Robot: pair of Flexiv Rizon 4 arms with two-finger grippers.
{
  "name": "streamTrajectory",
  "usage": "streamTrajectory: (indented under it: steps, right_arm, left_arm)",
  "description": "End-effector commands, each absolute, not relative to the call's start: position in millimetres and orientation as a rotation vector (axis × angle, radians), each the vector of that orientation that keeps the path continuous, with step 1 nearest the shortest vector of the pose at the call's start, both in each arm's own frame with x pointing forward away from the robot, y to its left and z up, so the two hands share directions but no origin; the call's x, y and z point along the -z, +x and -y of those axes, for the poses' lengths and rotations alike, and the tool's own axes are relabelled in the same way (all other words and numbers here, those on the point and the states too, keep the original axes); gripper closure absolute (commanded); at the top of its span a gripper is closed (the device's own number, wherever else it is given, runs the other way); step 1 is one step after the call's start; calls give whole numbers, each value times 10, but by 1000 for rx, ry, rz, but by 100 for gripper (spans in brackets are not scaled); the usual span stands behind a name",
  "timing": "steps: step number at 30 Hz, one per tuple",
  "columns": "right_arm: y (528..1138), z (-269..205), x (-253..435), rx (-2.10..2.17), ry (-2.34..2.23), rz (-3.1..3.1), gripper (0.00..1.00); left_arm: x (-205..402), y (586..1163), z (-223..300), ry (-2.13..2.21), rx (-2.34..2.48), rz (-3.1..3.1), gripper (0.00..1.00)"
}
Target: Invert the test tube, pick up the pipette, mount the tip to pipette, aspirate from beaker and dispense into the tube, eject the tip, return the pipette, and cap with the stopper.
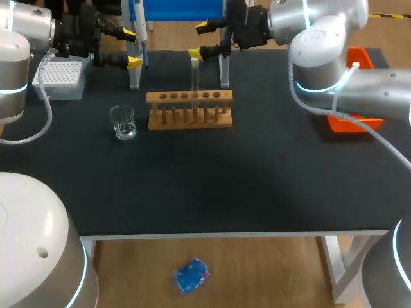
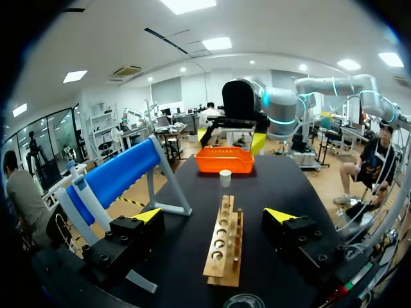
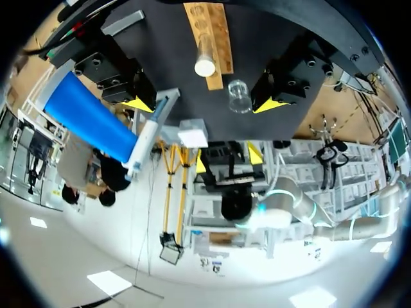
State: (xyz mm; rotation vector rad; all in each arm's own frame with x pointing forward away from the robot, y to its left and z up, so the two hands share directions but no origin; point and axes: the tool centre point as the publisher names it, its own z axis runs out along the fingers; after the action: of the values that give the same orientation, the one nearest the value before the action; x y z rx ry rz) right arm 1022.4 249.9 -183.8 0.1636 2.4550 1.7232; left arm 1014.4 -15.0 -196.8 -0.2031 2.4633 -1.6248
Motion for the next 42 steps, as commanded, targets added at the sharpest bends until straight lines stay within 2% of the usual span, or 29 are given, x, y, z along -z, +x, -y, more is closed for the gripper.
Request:
streamTrajectory:
  steps: [1,2,3,42]
  right_arm:
    - [10199,-2420,1819,-1881,107,-2350,50]
    - [10198,-2422,1810,-1909,100,-2342,69]
    - [10198,-2424,1806,-1922,96,-2333,100]
    - [10197,-2616,2068,-2188,113,-2264,100]
  left_arm:
    - [1958,10141,140,-203,1624,-2467,0]
    - [1958,10141,140,-203,1624,-2467,0]
    - [1958,10141,140,-203,1624,-2467,0]
    - [1958,10141,140,-203,1624,-2467,0]
